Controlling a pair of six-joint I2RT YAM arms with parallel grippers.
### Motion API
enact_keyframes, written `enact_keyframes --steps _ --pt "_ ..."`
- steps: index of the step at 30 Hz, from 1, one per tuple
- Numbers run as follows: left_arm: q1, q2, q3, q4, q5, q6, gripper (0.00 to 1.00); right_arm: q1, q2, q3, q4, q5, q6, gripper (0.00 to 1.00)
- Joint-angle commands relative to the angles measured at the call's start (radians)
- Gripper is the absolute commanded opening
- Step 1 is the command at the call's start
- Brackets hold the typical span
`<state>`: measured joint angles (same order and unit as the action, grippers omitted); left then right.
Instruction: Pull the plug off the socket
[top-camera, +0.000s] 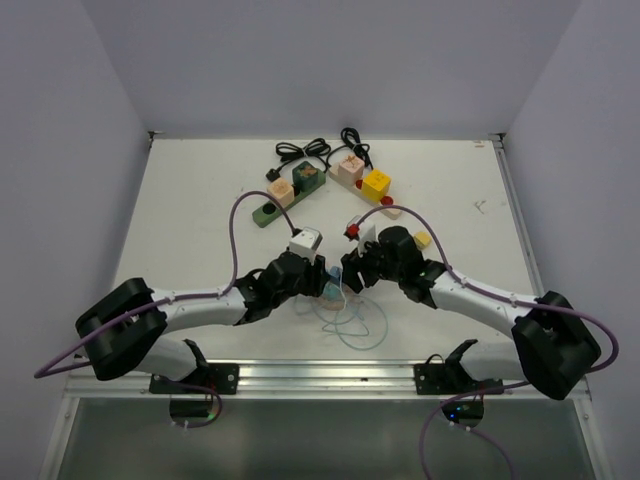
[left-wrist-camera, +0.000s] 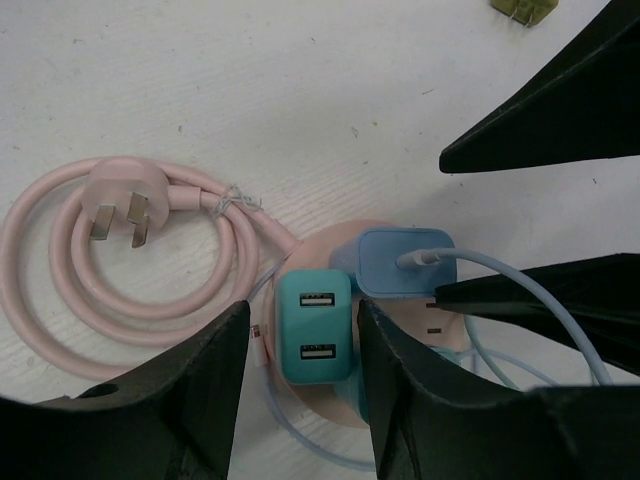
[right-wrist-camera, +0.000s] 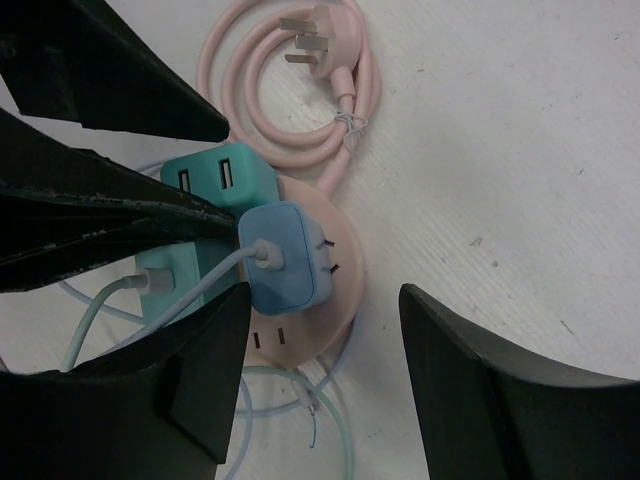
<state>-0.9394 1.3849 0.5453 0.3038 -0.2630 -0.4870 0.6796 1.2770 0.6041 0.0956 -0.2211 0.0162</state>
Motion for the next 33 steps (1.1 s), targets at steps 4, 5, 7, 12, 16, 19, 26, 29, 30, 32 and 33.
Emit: enact_keyframes --steps 4,5,7,12,16,19,26,29,30,32,33 --pt "0.028 0.009 0.031 0.035 0.013 0.016 0.45 0.031 0.024 0.008 0.069 0.049 -0.059 0.67" --pt "0.033 0.011 0.031 0.037 0.018 0.016 0.43 0.034 0.025 0.01 0.075 0.052 -0.059 0.67" --pt "0.04 0.017 0.03 0.041 0.024 0.018 0.41 0.035 0.038 0.01 0.088 0.055 -0.059 0.67" --pt "0.045 0.039 0.022 0.054 0.05 0.022 0.37 0.051 0.061 0.025 0.087 0.051 -0.061 0.69" --pt "0.045 0.057 0.002 0.066 0.051 0.019 0.25 0.057 0.056 0.005 0.108 0.055 -0.052 0.72" --pt "0.045 0.062 -0.008 0.067 0.05 0.018 0.11 0.064 0.068 0.003 0.124 0.075 -0.047 0.72" --pt "0.045 0.054 -0.03 0.078 0.047 0.019 0.0 0.098 0.12 0.049 0.113 0.129 -0.047 0.66" --pt "0.045 0.051 -0.045 0.087 0.048 0.016 0.0 0.098 0.125 0.066 0.09 0.173 -0.032 0.45" --pt "0.045 0.049 -0.048 0.087 0.042 0.016 0.0 0.098 0.121 0.068 0.09 0.181 -0.024 0.34" --pt "0.045 0.051 -0.054 0.081 0.025 0.016 0.0 0.098 0.102 0.065 0.098 0.178 0.014 0.23" --pt "0.045 0.052 -0.057 0.072 0.018 0.015 0.0 0.097 0.096 0.066 0.101 0.172 0.027 0.21"
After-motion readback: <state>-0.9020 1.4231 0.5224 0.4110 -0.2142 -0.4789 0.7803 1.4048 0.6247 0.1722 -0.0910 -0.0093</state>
